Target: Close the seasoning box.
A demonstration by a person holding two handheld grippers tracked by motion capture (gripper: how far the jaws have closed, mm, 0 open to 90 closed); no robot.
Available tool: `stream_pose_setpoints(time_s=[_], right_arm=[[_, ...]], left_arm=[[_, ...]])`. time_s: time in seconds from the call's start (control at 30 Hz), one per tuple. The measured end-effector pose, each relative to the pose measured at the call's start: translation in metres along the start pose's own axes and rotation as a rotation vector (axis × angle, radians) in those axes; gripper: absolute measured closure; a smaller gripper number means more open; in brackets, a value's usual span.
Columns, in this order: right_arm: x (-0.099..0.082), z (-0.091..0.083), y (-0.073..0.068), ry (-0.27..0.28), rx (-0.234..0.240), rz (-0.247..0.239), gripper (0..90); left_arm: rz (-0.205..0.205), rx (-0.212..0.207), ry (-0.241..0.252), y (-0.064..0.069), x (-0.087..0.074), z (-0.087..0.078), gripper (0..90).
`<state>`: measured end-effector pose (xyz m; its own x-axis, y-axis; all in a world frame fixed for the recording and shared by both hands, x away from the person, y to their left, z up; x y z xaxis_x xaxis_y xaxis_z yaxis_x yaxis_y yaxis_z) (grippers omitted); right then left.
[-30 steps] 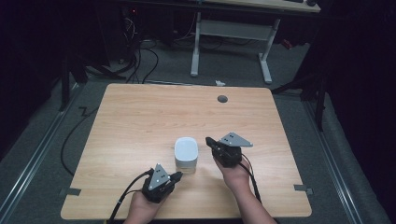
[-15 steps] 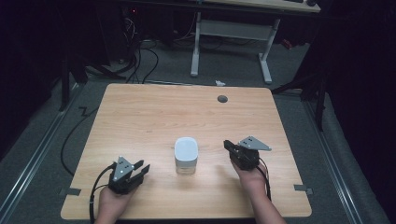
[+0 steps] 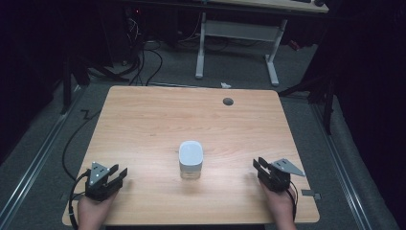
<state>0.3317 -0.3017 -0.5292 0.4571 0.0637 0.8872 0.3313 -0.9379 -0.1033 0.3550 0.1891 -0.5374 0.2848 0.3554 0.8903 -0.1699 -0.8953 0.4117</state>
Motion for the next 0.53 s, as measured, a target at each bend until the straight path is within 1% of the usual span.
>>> stream_pose_setpoints(time_s=[0.03,0.07,0.1,0.17,0.23,0.3,0.37,0.4,0.53], right_arm=[[0.0,0.0,0.0,0.0,0.0,0.0,71.3],[0.0,-0.0038,0.0021,-0.011,0.003,-0.014,69.3],[0.0015,-0.0052,0.0031,-0.004,-0.007,-0.031,69.4],[0.0027,-0.0054,0.0043,0.002,-0.008,-0.026,69.3],[0.0015,-0.0037,0.0042,-0.001,0.004,-0.007,69.4],[0.0006,-0.003,0.0026,-0.005,0.007,-0.018,69.4],[0.0006,-0.0032,0.0031,-0.005,0.007,-0.02,69.6],[0.0008,-0.0036,0.0038,-0.006,0.007,-0.016,69.6],[-0.0003,-0.0053,0.0053,-0.006,-0.003,-0.008,69.8]], left_arm=[[0.0,0.0,0.0,0.0,0.0,0.0,58.3],[0.016,-0.004,0.001,0.0025,-0.001,-0.0014,58.1],[0.019,-0.002,0.001,0.0035,-0.0015,-0.0018,57.9],[0.018,0.001,0.003,0.0041,-0.0018,-0.002,57.5],[0.007,0.0,0.004,0.0061,-0.0029,-0.0031,57.5],[0.022,-0.001,0.0,0.0073,-0.0039,-0.003,57.4],[0.023,-0.001,0.001,0.0074,-0.0035,-0.0029,57.3],[0.015,-0.005,0.006,0.0069,-0.002,-0.0023,57.4],[0.006,-0.007,0.004,0.0055,-0.001,-0.0004,57.6]])
Point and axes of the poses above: each handheld gripper's, and its own axes: z roughly forward along the jaws, x roughly out of its top, y roughly to its right, the point moved 3 cm from there along z, roughly forward along the jaws, and after that the axes turned 3 degrees about x, right-handed, at the moved point
